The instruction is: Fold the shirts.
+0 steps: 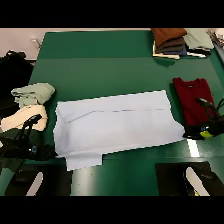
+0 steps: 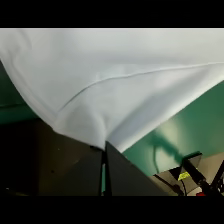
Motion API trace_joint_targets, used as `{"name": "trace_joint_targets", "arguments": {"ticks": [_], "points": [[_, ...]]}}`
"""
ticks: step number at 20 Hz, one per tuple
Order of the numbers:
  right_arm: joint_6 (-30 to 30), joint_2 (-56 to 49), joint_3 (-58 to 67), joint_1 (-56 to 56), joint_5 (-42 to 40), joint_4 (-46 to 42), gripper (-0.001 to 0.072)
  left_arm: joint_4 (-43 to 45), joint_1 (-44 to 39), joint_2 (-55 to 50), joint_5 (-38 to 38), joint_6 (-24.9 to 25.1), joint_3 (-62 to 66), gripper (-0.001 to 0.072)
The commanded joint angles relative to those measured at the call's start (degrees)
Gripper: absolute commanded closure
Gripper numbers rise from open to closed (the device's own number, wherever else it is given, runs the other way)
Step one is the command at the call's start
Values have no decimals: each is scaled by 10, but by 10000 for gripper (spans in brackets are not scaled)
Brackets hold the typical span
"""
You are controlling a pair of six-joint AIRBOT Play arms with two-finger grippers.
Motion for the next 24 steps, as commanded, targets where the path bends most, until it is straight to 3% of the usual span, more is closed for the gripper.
{"name": "trace_joint_targets", "arguments": {"ticks": [1,6,14,17,18,19,20,22,23,24], "points": [[4,-13,54,3,-24,-13,698,1,0,-57,65,22,19,687],[4,-180,160,43,-90,-13,698,-5,0,-259,269,58,123,685],[18,-415,368,112,-112,-5,698,-7,0,-489,355,79,304,684],[14,-466,429,93,-111,73,686,-7,0,-503,373,70,307,681],[2,-478,443,83,-111,112,539,-9,0,-503,376,67,309,591],[-5,-488,455,70,-109,149,389,-9,0,-503,376,63,311,300],[-17,-493,461,57,-107,170,345,-12,0,-503,373,47,313,148],[-38,-494,453,30,-99,181,324,-33,0,-502,360,42,316,152],[-49,-494,441,16,-92,181,293,-48,0,-503,355,43,316,234],[-55,-494,424,-1,-86,181,243,-64,0,-503,349,44,316,436]]}}
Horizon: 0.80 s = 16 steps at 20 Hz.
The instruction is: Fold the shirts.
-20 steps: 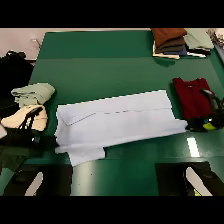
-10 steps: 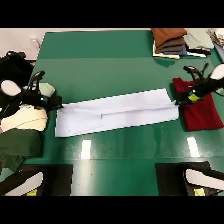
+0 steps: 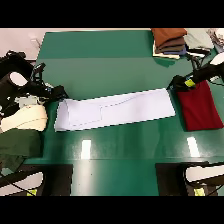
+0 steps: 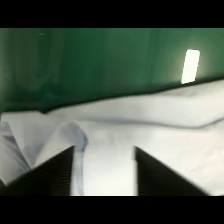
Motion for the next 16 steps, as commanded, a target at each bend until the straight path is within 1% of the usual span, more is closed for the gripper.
{"name": "trace_joint_targets", "arguments": {"ticks": [1,2,4,5,8,11,13,14,15,16], "points": [[-34,-10,-35,-55,16,33,236,-52,0,-3,-13,0,4,639],[-42,-10,-57,-71,13,33,201,-71,-3,-3,-14,12,4,684],[-66,-20,-98,-99,9,41,202,-82,-27,-3,-5,17,4,684],[-79,-29,-113,-107,10,64,204,-82,-47,-3,9,15,4,684],[-106,-67,-141,-103,4,134,216,-82,-128,-6,79,-26,4,685],[-129,-96,-142,-66,-3,164,273,-84,-192,-27,137,-62,5,685],[-139,-91,-136,-43,-12,167,462,-98,-222,-54,157,-72,18,685],[-144,-83,-126,-37,-10,167,605,-101,-234,-73,158,-72,32,685],[-150,-71,-113,-34,-5,168,697,-105,-246,-96,156,-72,52,685],[-150,-54,-98,-35,5,168,697,-109,-255,-117,156,-71,73,685]]}}
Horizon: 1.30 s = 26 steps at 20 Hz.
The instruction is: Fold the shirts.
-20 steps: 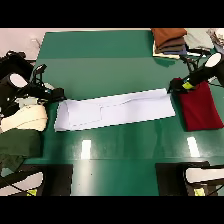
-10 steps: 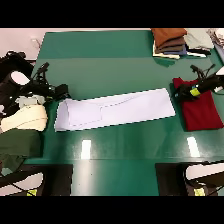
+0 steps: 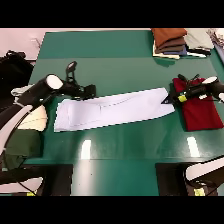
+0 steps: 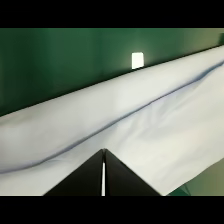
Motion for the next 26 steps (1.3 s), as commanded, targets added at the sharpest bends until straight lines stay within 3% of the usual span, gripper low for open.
{"name": "trace_joint_targets", "arguments": {"ticks": [1,4,9,16,18,22,26], "points": [[-17,39,36,16,24,18,698,-14,-47,-68,22,-10,58,685],[-3,104,81,44,52,17,698,-17,-77,-141,19,-11,120,685],[75,184,164,136,32,17,698,-37,-112,-229,7,-10,186,685],[113,198,237,259,10,17,698,-43,-115,-243,-6,-6,195,685],[116,198,237,289,-12,18,698,-15,-107,-241,-40,7,210,686],[116,194,237,377,-62,24,698,84,-41,-169,-115,1,249,686],[92,139,238,499,-159,120,697,98,86,-30,-135,8,250,684]]}}
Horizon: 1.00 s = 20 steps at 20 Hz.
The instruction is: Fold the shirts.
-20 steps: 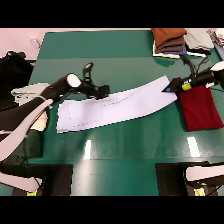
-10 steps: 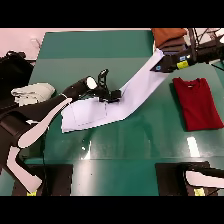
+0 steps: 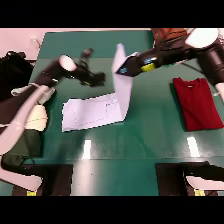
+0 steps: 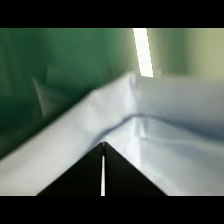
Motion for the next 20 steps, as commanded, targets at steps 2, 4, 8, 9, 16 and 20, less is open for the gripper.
{"name": "trace_joint_targets", "arguments": {"ticks": [2,4,8,9,16,20], "points": [[-43,-94,34,145,-118,90,669,53,131,147,-35,9,6,684],[-59,-166,99,199,-137,93,327,70,171,198,-43,9,6,685],[-53,-211,159,198,-81,58,340,70,206,240,-81,34,5,684],[-45,-203,145,179,-62,27,339,70,206,240,-92,35,5,684],[8,-85,-171,-35,-36,-54,338,69,204,238,-104,35,5,684],[14,-74,-326,-122,-118,37,123,65,204,238,-104,37,5,684]]}}
